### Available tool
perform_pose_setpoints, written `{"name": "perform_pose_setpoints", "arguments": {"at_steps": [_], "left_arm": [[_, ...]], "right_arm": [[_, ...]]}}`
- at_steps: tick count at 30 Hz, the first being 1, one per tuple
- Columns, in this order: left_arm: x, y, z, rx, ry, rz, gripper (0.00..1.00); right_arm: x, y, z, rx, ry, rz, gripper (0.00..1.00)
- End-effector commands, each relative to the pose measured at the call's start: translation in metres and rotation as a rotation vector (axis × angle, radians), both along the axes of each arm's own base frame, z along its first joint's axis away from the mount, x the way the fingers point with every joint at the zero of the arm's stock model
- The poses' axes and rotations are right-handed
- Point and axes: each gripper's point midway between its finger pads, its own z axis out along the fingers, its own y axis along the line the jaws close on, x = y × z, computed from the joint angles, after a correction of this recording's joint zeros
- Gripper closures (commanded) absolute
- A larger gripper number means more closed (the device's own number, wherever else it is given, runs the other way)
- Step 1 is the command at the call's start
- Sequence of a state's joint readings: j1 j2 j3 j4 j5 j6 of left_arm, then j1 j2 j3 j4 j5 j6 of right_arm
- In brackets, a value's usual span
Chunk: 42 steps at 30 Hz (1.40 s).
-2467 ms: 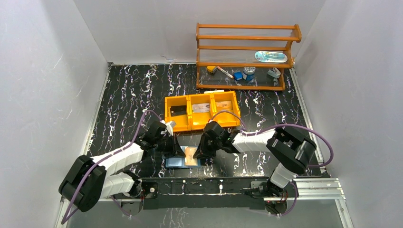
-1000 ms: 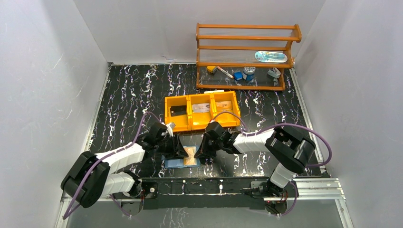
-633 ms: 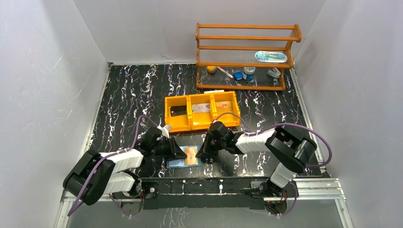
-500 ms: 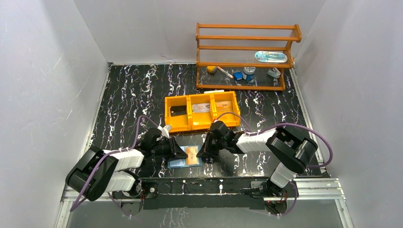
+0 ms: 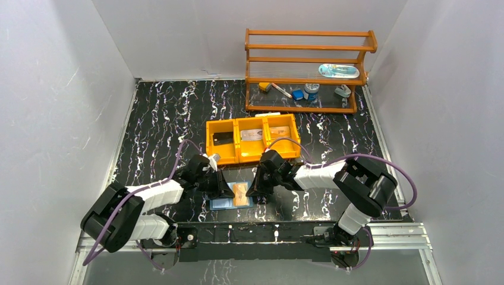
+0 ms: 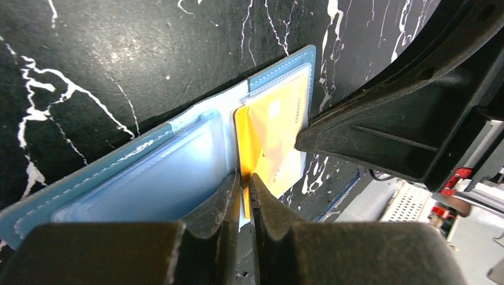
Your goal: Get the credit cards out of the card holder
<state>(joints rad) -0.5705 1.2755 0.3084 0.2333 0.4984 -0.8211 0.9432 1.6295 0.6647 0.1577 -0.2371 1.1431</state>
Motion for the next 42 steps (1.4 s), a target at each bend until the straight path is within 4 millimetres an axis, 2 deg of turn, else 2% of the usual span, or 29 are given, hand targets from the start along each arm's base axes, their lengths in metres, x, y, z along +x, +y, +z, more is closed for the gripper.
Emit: {"name": "perform_pose_setpoints", "arguments": {"at_steps": [1,6,9,14,17,19,21,26,28,36,42], "left_arm": [[-0.002,-0.015,0.001,0.051,-0.048,-0.049,0.87],[0.001,-0.015,0.007,0.049,-0.066,-0.025,0.78],[0.002,-0.022,0.014,0.013,-0.075,-0.049,0.80],[0.003,-0.037,0.025,-0.043,-0.079,-0.103,0.90],[0.006,-0.028,0.016,0.048,-0.073,-0.065,0.98],[0.007,-0.019,0.010,0.098,-0.056,-0.034,1.00],[0.009,-0.015,0.009,0.121,-0.059,-0.007,1.00],[0.013,-0.007,0.018,0.159,-0.104,0.002,1.00],[0.014,-0.005,0.023,0.173,-0.122,-0.009,1.00],[0.014,0.005,0.037,0.204,-0.170,-0.012,1.00],[0.021,0.027,0.046,0.322,-0.209,0.035,0.98]], "right_arm": [[-0.011,0.019,-0.012,-0.013,-0.038,0.056,1.00],[-0.012,0.020,-0.010,0.008,-0.028,0.043,0.99],[-0.012,0.021,-0.009,0.016,-0.028,0.046,0.98],[-0.013,0.025,-0.008,0.026,-0.026,0.059,0.99],[-0.013,0.025,-0.007,0.028,-0.032,0.062,0.99],[-0.013,0.025,-0.006,0.030,-0.034,0.064,0.98],[-0.014,0.025,-0.006,0.030,-0.034,0.065,0.93],[-0.009,0.019,0.000,0.011,-0.058,0.033,0.65],[-0.005,0.016,0.003,-0.008,-0.075,0.025,0.62],[0.005,0.009,0.006,-0.103,-0.121,0.030,0.98],[0.019,-0.003,0.031,-0.203,-0.204,0.028,1.00]]}}
